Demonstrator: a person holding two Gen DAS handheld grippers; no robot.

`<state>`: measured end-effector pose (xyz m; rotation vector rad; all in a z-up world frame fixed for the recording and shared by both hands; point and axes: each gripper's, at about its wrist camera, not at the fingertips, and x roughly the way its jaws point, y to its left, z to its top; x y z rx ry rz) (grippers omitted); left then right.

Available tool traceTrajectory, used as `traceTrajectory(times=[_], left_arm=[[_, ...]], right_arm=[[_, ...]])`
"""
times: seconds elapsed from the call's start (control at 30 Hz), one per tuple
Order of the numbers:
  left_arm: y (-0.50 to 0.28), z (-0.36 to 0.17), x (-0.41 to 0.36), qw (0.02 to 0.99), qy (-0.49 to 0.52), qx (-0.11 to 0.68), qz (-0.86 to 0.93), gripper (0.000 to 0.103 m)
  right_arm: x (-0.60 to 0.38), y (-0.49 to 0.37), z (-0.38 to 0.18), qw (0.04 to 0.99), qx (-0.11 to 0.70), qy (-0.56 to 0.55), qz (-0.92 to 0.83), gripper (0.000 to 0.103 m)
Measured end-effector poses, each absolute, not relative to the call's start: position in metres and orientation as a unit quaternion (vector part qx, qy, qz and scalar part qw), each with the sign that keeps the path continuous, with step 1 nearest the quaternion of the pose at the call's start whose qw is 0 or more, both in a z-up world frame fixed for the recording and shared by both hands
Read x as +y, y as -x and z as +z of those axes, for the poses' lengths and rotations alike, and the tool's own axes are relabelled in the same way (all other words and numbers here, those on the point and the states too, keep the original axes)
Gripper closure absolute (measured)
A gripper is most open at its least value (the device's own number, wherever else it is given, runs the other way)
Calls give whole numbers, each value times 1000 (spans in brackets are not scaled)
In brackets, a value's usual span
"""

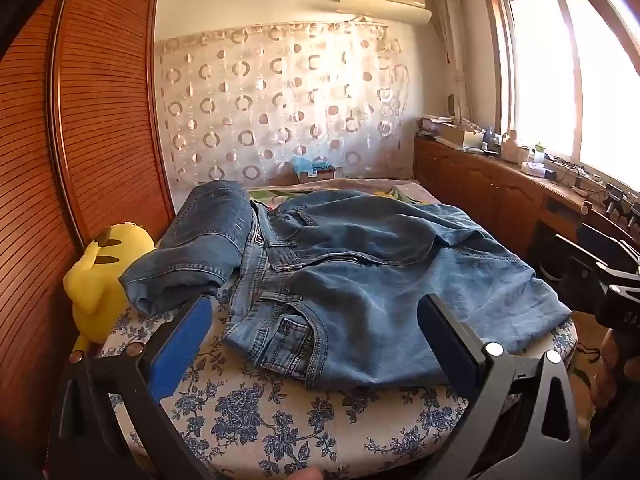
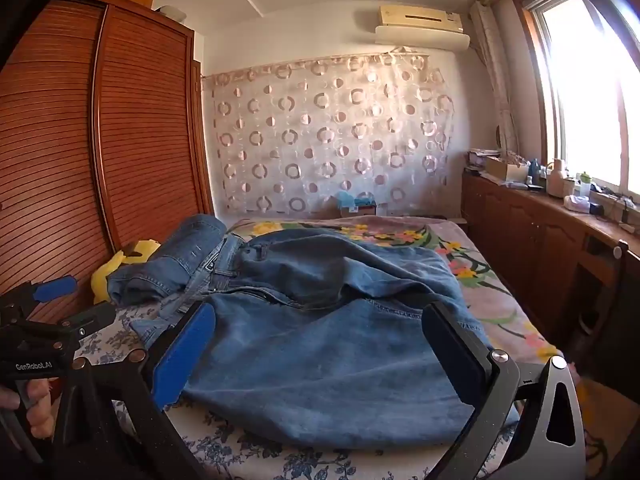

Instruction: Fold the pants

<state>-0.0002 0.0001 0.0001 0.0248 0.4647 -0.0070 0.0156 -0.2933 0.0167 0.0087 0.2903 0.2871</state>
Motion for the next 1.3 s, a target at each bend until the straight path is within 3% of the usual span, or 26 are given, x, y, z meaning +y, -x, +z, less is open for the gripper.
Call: traceTrajectory(times=[1.3], left_arm=[[5,9,7,975,-16,222,-3,0]], right_arm=[[-291,-13,16,980,141,-2,138,0]])
